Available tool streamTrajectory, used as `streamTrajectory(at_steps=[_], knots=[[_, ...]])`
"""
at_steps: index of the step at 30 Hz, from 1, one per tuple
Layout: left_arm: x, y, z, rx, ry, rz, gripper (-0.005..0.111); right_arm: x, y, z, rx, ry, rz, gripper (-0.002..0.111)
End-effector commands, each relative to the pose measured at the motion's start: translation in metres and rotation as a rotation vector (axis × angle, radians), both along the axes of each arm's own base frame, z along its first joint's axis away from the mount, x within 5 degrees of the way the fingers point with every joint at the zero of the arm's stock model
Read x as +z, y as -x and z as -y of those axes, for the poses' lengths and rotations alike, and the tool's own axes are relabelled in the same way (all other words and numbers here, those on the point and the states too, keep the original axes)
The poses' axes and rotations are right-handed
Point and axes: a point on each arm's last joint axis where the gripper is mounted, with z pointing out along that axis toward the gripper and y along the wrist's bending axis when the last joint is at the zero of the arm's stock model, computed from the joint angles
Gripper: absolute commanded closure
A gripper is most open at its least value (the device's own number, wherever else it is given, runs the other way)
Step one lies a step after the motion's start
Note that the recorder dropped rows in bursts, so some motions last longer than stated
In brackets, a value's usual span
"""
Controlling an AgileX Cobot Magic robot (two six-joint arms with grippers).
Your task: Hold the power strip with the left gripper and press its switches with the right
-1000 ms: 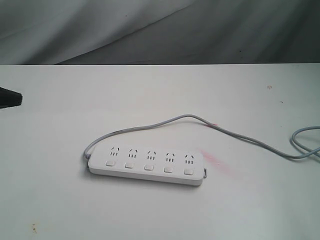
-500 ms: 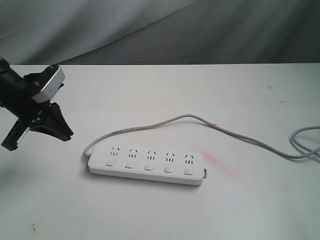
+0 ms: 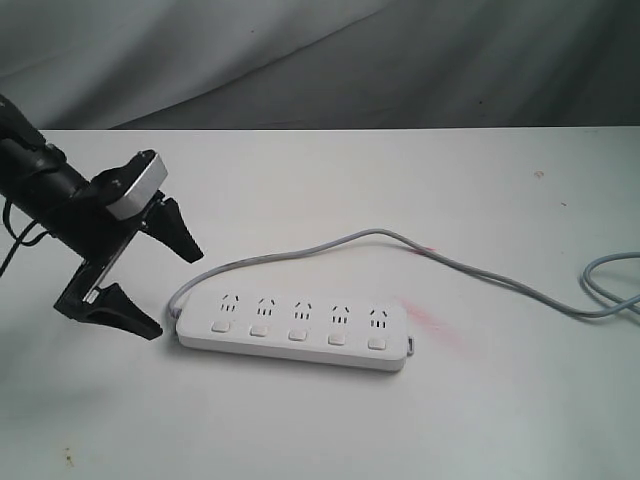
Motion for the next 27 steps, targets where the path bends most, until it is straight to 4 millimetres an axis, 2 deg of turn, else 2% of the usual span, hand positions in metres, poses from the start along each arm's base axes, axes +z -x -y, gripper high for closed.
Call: streamTrajectory(at_steps=[1,12,27], knots=[[-0.010,-0.003,0.005,0.012,0.036,-0.026,0.002,0.000,0.000,0.000,-0.010,-0.004,0.010,0.108],[-0.037,-0.007,0.012,0.041,0.067,-0.086,0.002,0.000,0.000,0.000,-0.010,-0.004,0.010,0.108],[-0.048,-0.009,0.016,0.065,0.069,-0.096,0.002,0.000,0.000,0.000,-0.010,-0.004,0.010,0.108]])
